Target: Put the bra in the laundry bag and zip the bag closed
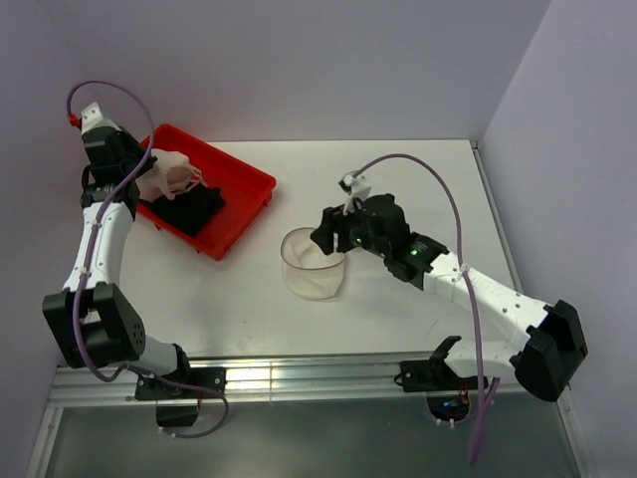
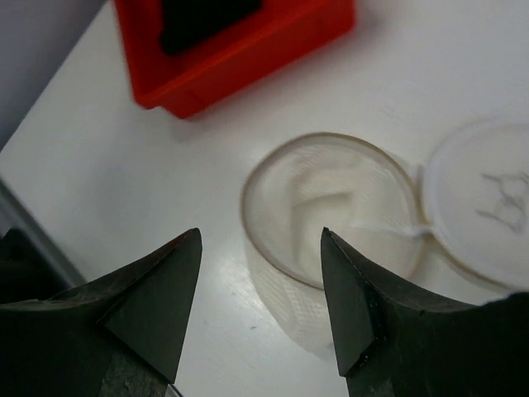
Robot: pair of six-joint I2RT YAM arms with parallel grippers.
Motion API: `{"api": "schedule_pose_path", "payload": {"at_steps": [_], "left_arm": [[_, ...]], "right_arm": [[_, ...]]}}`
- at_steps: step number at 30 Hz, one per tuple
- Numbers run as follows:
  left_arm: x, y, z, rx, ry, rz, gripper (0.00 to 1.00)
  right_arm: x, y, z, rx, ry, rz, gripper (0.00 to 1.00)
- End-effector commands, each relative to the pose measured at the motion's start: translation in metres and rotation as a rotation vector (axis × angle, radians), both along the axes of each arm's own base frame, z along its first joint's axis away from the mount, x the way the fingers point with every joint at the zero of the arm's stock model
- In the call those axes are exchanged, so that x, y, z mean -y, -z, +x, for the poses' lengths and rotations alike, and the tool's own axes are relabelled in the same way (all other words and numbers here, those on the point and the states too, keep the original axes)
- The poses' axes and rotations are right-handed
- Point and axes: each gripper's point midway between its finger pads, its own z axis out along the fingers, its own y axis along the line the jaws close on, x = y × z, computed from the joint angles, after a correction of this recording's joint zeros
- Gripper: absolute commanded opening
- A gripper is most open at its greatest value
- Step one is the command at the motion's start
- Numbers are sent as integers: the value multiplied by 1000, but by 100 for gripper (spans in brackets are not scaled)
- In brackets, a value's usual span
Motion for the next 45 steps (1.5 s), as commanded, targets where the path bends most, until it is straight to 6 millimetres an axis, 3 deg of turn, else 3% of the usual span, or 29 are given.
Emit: {"api": "schedule_pose_path", "payload": {"at_steps": [1,7,15,22,27,30,31,33,38,39,45], "left_arm": [[22,-30,-15,84,58,-51,0],[64,-71,-50,164,168,-52,0],[126,-117,-104,245,357,-57,0],[164,-121,-148,216,504,-124,0],[199,-111,-175,178,673,-227,0],[212,-109,-187,169,734,-271,0],[215,-109,-189,171,747,-278,0],[222,-110,-195,169,772,-290,0],[233,-106,-206,160,802,-310,0],[235,-105,-207,157,808,-314,0],[244,-106,-216,151,849,-328,0]], "right_arm": [[-49,-44,-20,148,-311,-9,67],[-80,-72,-27,329,-483,-49,74],[-110,-130,-19,534,-502,-39,82],[-118,-180,-20,741,-473,-107,88],[-126,-189,-31,853,-452,-177,89],[-132,-180,-53,886,-472,-228,91],[-137,-181,-65,902,-486,-216,91],[-135,-192,-71,945,-456,-187,92],[-140,-193,-72,956,-462,-211,93],[-144,-183,-70,941,-475,-241,93],[-150,-179,-55,953,-411,-302,88]]}}
